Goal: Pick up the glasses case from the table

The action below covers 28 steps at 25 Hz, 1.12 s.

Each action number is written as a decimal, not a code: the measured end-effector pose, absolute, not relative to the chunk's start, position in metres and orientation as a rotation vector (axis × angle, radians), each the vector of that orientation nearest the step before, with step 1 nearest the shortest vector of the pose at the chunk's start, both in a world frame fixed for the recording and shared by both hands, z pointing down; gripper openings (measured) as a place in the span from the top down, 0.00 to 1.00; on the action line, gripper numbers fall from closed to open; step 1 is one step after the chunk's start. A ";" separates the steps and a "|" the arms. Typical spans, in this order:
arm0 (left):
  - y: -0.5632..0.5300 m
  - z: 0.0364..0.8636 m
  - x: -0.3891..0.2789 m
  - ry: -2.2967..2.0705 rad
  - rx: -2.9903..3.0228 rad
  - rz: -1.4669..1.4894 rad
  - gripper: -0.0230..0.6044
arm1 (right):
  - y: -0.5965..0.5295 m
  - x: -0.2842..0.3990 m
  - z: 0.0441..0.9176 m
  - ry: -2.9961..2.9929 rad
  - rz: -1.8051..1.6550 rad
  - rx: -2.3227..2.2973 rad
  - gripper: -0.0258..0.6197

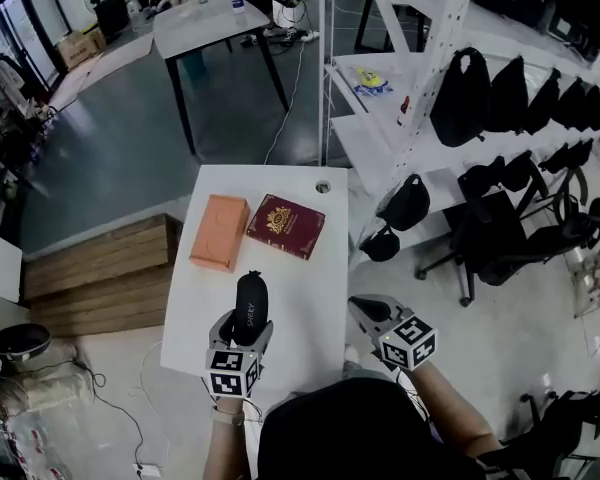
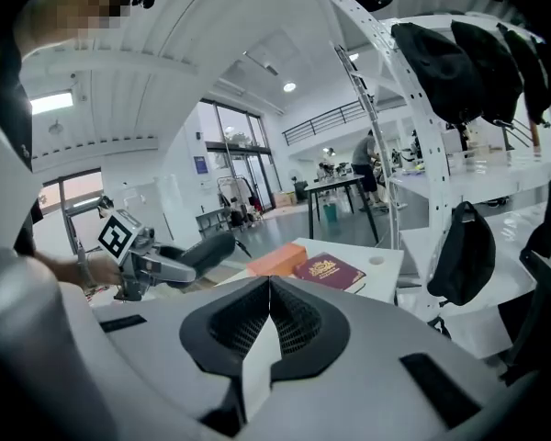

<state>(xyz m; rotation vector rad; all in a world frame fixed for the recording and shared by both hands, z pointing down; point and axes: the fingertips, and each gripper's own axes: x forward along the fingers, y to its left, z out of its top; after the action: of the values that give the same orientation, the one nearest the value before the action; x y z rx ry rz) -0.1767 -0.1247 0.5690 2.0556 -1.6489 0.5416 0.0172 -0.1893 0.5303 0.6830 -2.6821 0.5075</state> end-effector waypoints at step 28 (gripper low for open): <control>-0.105 0.554 -0.191 -1.701 2.028 0.512 0.41 | -0.183 -0.019 0.525 -2.693 0.430 0.570 0.92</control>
<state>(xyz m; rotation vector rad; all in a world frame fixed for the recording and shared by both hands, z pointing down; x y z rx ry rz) -0.1912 -0.1052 0.5540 2.0284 -1.7007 0.5119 -0.0192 -0.1834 0.5247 0.5695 -2.6930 0.4297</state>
